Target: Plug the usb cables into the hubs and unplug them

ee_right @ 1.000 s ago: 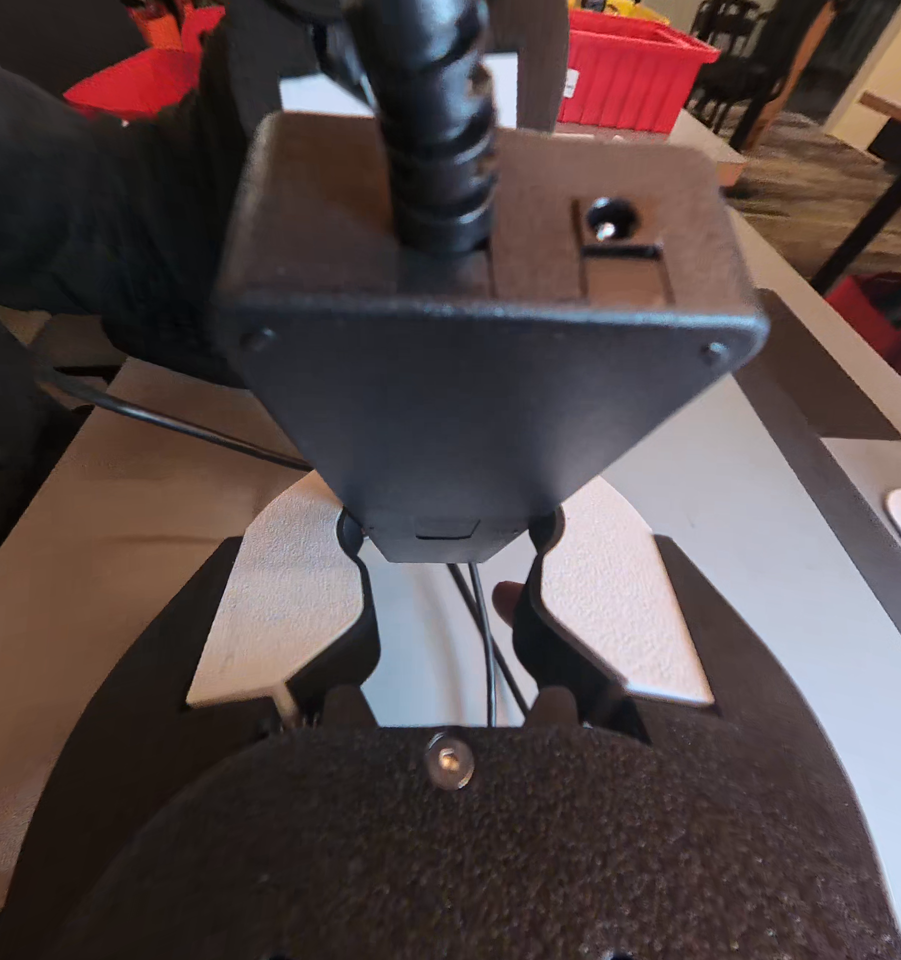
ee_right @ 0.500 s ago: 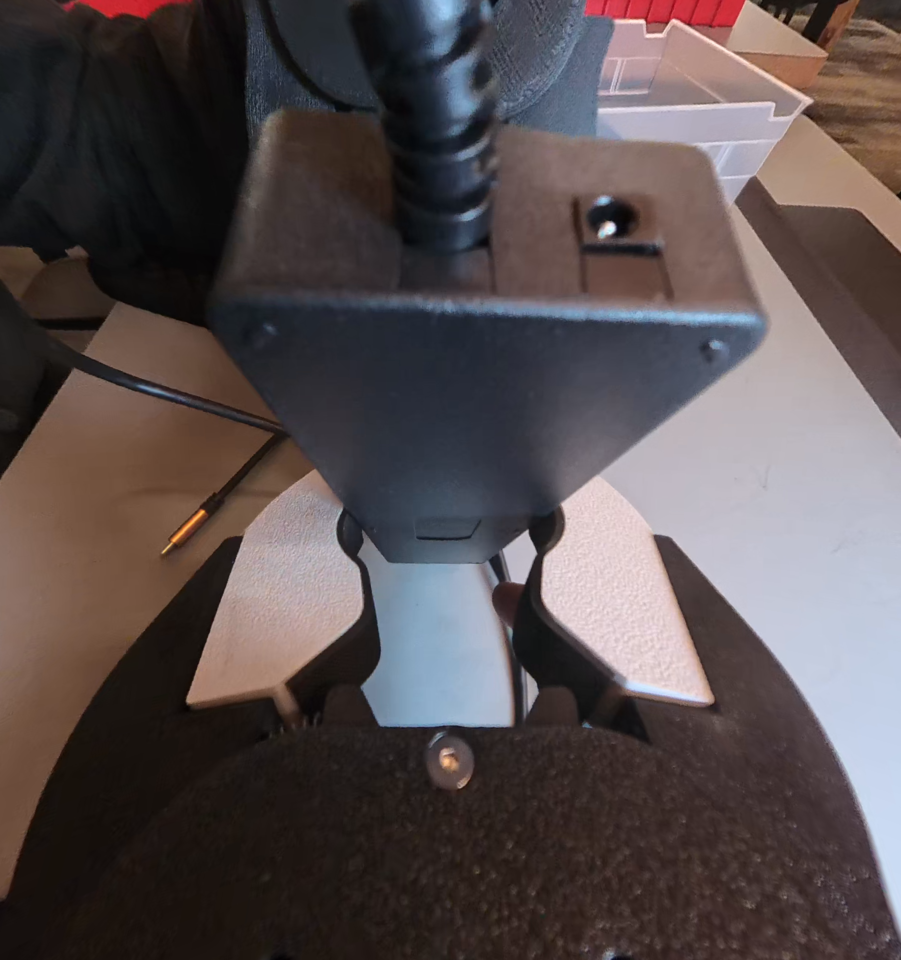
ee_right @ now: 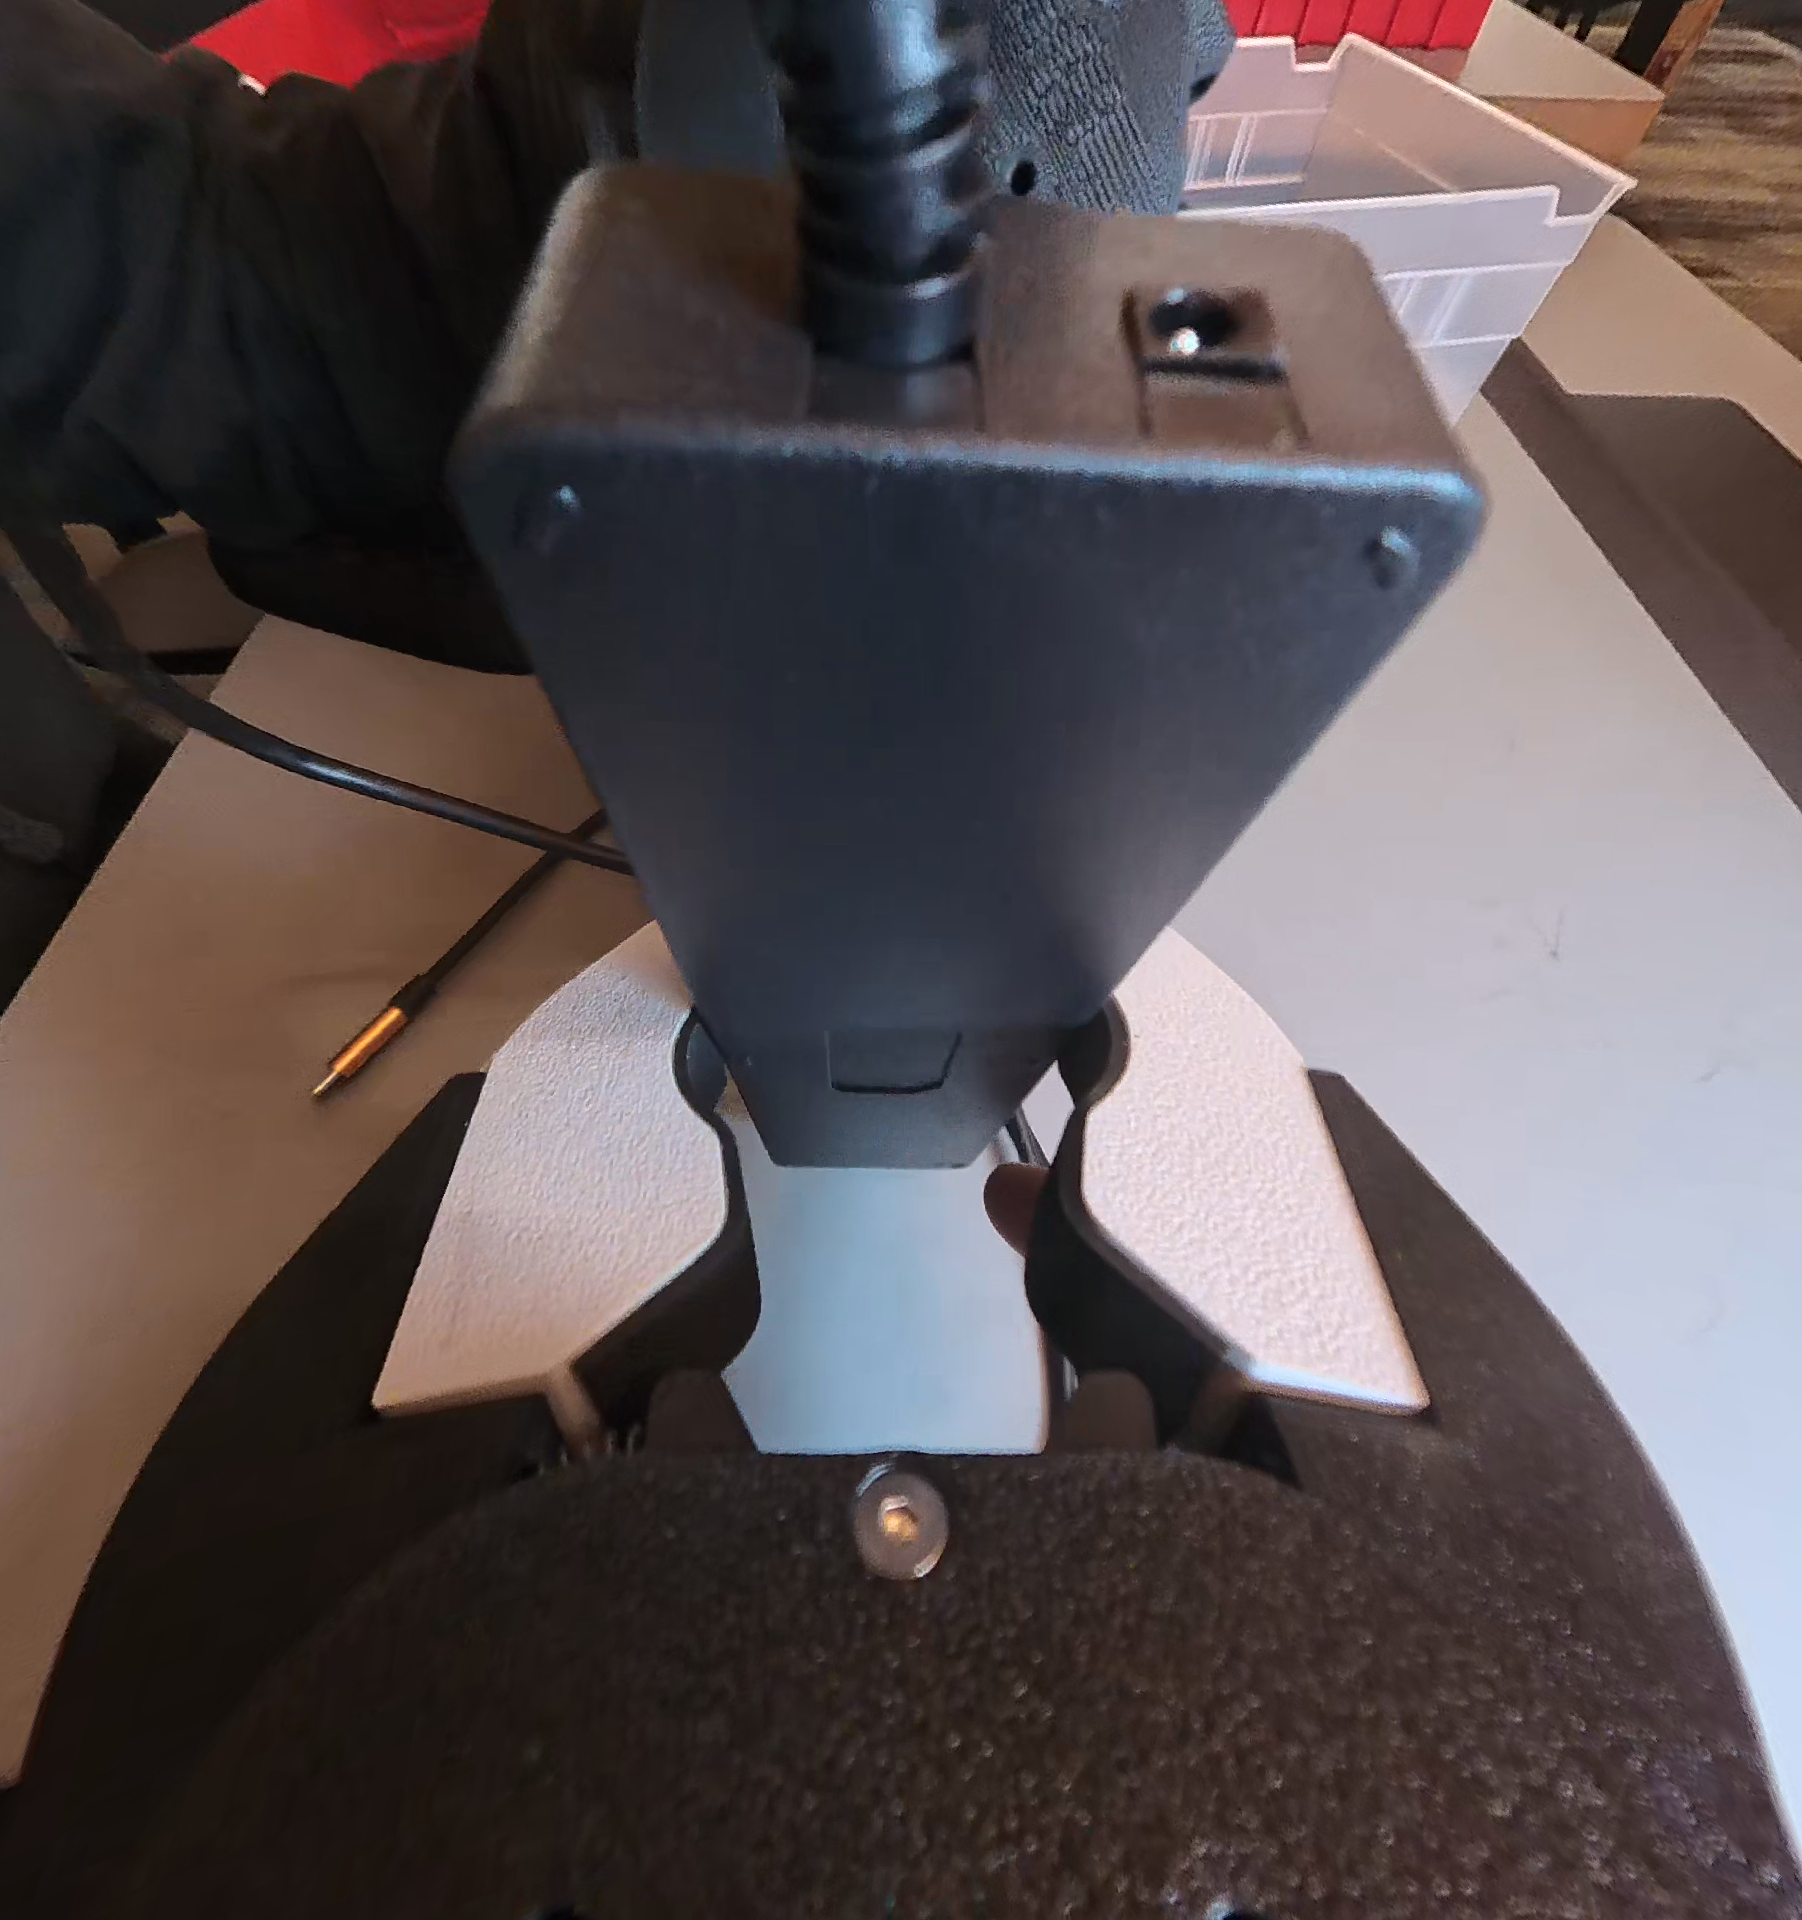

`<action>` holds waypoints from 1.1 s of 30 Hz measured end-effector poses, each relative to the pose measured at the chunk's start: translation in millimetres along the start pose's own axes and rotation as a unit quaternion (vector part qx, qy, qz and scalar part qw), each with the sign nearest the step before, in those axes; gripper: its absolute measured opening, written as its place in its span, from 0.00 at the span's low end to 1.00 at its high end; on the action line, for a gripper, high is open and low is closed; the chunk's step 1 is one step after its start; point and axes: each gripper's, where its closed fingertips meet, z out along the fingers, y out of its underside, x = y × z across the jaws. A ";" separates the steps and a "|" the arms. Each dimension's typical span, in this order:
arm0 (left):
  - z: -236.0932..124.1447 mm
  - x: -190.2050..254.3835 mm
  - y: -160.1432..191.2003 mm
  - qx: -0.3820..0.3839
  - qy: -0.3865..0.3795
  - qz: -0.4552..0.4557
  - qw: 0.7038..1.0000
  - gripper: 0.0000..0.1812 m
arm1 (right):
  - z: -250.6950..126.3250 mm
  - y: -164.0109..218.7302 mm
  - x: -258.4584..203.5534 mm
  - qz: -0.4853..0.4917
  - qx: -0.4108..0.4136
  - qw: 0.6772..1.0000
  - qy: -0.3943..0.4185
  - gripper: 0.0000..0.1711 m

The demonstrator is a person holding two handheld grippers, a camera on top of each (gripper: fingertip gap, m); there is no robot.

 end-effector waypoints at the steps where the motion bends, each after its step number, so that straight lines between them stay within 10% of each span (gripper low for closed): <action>1: 0.1 -1.7 -1.4 0.012 0.005 -0.004 1.000 0.07 | -1.0 1.0 1.2 0.002 -0.001 1.000 0.002 0.37; 33: -50.1 -7.9 -50.4 0.287 0.095 -0.061 0.951 0.04 | -35.1 -34.0 10.2 -0.039 0.094 0.993 0.053 0.37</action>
